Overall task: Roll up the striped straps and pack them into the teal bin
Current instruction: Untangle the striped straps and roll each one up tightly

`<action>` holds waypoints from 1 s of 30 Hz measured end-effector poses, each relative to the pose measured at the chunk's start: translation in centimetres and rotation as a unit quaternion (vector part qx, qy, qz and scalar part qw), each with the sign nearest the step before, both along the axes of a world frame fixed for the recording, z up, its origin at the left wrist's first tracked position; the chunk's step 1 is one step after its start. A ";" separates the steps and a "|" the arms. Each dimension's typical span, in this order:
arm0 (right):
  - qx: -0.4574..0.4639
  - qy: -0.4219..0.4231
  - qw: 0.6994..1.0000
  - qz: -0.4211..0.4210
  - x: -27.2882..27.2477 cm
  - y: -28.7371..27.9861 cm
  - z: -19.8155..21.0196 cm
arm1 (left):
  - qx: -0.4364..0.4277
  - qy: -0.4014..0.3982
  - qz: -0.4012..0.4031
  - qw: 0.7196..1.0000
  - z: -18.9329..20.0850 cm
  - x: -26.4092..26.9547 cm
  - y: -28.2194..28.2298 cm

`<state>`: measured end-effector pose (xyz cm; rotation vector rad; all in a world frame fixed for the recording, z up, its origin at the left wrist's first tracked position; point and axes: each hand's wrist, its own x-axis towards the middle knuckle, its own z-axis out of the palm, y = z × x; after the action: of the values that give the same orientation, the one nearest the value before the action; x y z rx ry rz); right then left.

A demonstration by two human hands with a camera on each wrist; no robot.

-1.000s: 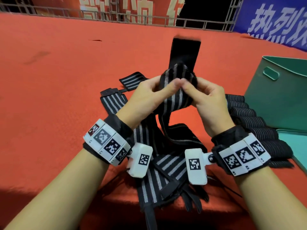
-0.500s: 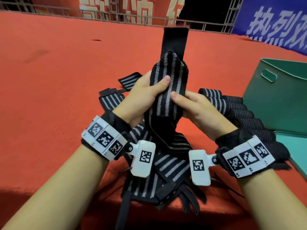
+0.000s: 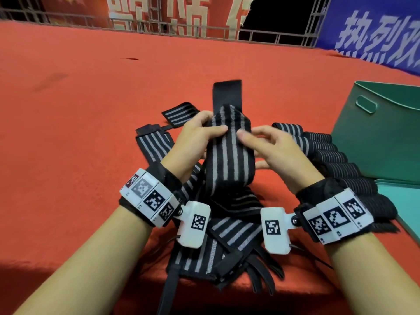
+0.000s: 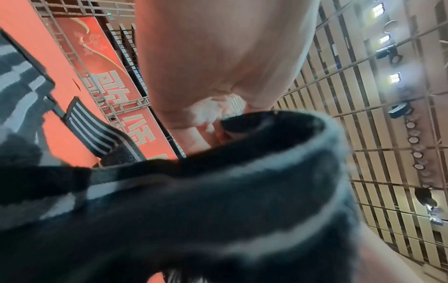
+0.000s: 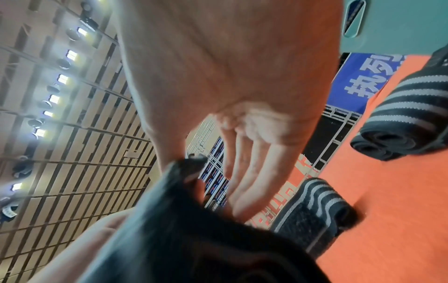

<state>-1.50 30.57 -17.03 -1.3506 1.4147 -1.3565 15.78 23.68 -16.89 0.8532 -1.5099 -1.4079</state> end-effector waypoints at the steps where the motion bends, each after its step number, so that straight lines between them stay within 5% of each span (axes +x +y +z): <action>1: -0.018 -0.013 0.999 -0.023 -0.3 -0.1 0.1 | 0.007 -0.015 -0.018 1.000 0.0 -0.2 0.2; 5: -0.071 -0.018 0.997 -0.012 -0.7 -0.1 -0.2 | 0.030 -0.070 -0.099 0.992 -0.1 -0.6 1.2; 11: -0.036 -0.008 0.999 -0.016 -0.4 -0.3 -1.7 | -0.001 -0.133 -0.102 0.986 -0.4 0.1 0.8; 16: -0.008 -0.046 0.999 -0.003 -0.5 -0.5 -1.9 | 0.032 -0.133 -0.132 0.982 -0.5 0.2 0.8; 30: -0.143 -0.042 0.989 -0.006 -0.5 -0.5 -2.4 | 0.092 -0.075 -0.168 0.979 -0.6 0.3 0.9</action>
<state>-2.04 30.09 -19.47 -1.4464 1.2076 -1.6527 16.03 24.56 -17.54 0.8587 -1.7164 -1.7853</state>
